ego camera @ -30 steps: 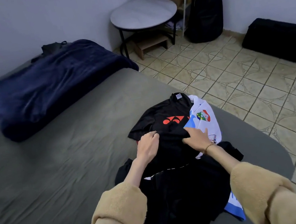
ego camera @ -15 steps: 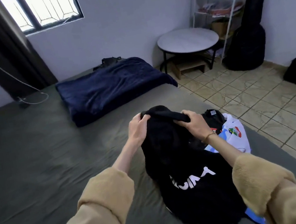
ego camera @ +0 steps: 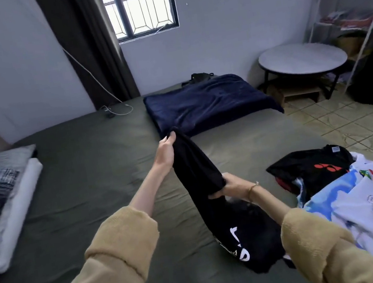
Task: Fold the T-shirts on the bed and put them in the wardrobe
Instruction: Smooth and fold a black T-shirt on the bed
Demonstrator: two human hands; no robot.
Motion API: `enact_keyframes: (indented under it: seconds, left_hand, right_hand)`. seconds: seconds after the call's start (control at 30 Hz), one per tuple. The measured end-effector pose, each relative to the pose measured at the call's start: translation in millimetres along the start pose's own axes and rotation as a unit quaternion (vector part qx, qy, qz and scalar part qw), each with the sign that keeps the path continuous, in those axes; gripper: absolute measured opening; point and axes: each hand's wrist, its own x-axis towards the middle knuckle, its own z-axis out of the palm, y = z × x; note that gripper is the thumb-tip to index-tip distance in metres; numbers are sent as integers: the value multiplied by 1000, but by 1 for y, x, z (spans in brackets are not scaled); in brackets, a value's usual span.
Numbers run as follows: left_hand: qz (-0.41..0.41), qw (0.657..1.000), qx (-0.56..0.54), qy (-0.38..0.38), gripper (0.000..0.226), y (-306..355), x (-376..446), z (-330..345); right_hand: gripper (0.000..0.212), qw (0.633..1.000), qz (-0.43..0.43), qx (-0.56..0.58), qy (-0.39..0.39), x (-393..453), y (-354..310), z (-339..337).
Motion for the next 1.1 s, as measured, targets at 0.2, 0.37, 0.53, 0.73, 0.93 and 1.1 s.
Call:
enact_keyframes:
  seconds: [0.2, 0.37, 0.53, 0.73, 0.93, 1.1]
  left_hand:
    - [9, 996, 7, 84, 34, 23, -23, -76]
    - [21, 987, 12, 160, 47, 45, -46, -139]
    - [35, 954, 62, 291, 45, 57, -55, -191]
    - [-69, 911, 213, 346, 35, 34, -57, -218]
    - [-121, 864, 465, 146, 55, 12, -73, -192]
    - [-38, 932, 308, -190, 78, 4, -81, -171]
  right_hand:
    - [32, 989, -70, 124, 36, -3, -52, 43]
    - [25, 975, -94, 179, 88, 2, -89, 67]
    - [24, 989, -70, 106, 77, 12, -108, 77]
    - [20, 986, -102, 109, 69, 13, -131, 93]
    - [10, 980, -111, 162, -16, 15, -144, 110]
    - [32, 981, -102, 130, -98, 16, -134, 121]
